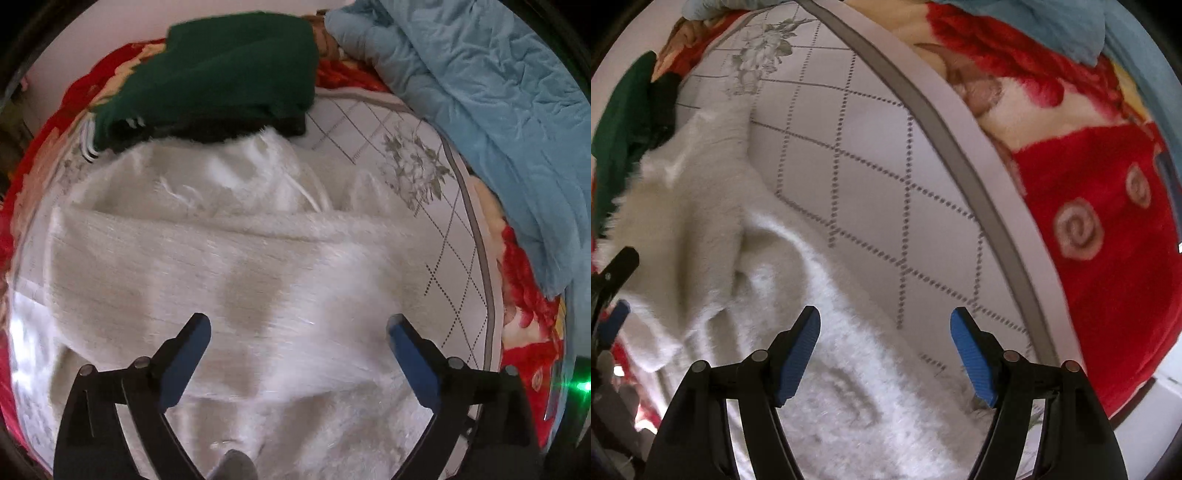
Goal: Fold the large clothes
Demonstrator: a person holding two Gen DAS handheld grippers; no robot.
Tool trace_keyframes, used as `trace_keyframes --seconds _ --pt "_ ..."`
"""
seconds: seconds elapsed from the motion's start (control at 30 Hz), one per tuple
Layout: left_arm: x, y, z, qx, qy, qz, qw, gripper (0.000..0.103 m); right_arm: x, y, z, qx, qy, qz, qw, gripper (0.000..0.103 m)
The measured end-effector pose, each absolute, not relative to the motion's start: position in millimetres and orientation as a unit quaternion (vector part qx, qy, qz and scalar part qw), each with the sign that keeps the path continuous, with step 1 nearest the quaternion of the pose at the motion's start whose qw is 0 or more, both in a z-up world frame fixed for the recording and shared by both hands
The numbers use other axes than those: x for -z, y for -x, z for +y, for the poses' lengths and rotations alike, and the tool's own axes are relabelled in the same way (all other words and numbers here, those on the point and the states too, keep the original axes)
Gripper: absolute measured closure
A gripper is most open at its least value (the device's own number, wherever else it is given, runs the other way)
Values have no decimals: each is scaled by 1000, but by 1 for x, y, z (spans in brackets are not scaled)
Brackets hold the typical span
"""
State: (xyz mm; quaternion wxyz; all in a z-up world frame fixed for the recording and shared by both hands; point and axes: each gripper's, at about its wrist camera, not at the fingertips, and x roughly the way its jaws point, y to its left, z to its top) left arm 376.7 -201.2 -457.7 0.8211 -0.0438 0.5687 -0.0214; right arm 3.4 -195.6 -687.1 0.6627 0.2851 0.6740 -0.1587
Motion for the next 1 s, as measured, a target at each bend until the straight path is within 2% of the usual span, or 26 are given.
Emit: trace_keyframes --seconds 0.23,0.4,0.43,0.47,0.5,0.53,0.6,0.73,0.8,0.87,1.0 --pt "437 -370 -96 -95 52 555 825 5 671 -53 -171 49 -368 634 679 28" --pt "458 -376 -29 -180 17 562 807 5 688 -99 -124 16 -328 643 692 28" --pt "462 -378 -22 -187 20 564 804 5 698 -111 -117 5 -319 653 687 36" --pt "467 -379 -14 -194 23 566 801 5 702 -118 -109 0 -306 656 690 49" --pt "470 -381 -8 -199 26 567 799 5 704 -124 -102 4 -275 660 699 82" --pt "471 -383 -6 -201 29 566 799 5 698 -123 -98 18 -249 660 709 89" --pt "470 -386 -5 -199 26 563 802 5 685 -125 -93 23 -232 646 727 97" --pt "471 -398 -7 -190 34 560 806 5 654 -120 -104 83 -202 606 765 98" --pt "479 -407 -8 -191 31 566 801 5 668 -123 -107 109 -175 632 747 97" --pt "496 -418 -11 -196 14 582 789 5 702 -131 -108 102 -188 702 679 95" --pt "510 -434 -6 -197 12 609 768 5 661 -139 -121 118 -231 691 674 75"
